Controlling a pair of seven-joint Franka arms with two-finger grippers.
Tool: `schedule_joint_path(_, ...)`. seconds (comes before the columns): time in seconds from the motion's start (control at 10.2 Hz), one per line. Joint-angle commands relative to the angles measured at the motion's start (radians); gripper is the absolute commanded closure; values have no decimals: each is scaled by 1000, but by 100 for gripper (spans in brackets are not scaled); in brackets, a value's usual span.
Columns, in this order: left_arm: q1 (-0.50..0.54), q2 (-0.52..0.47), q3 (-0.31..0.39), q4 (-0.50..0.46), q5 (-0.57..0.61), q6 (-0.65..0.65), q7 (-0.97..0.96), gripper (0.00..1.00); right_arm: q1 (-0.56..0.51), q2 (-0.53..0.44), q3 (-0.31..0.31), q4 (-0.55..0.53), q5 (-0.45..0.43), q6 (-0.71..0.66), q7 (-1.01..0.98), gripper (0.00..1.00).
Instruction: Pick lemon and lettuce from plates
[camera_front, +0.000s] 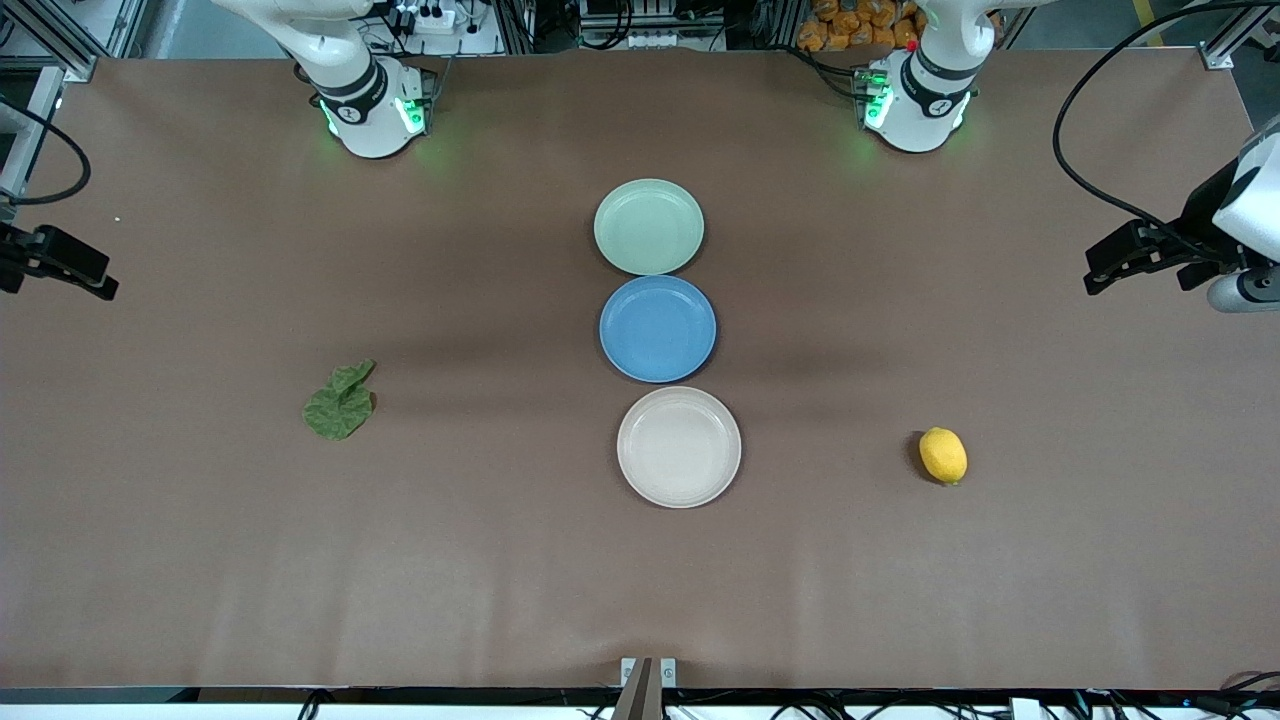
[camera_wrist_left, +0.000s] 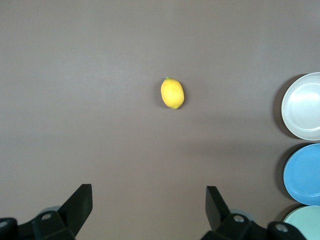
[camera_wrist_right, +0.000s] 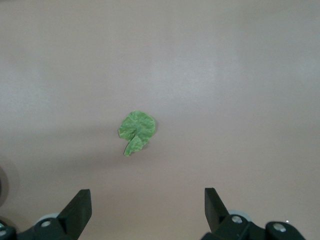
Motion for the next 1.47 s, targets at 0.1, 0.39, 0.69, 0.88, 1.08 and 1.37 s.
schedule_joint_path(0.1,6,-10,2,3,-20,-11,15,0,-16,-47,15,-65,18,42,-13,0)
schedule_joint_path(0.39,6,-11,2,3,-22,-11,15,0,-16,-47,15,-62,16,45,-13,0)
schedule_joint_path(0.69,6,-11,2,3,-22,-11,15,0,-15,-47,18,-59,16,56,-13,0)
schedule_joint_path(0.88,4,-11,2,3,-22,-11,15,0,-12,-47,19,-57,18,64,-11,0)
schedule_joint_path(1.08,6,-11,2,3,-22,-11,15,0,-10,-47,23,-57,19,62,-13,0)
schedule_joint_path(1.37,6,-13,3,3,-17,-11,15,0,-4,-47,24,-57,19,62,-15,0)
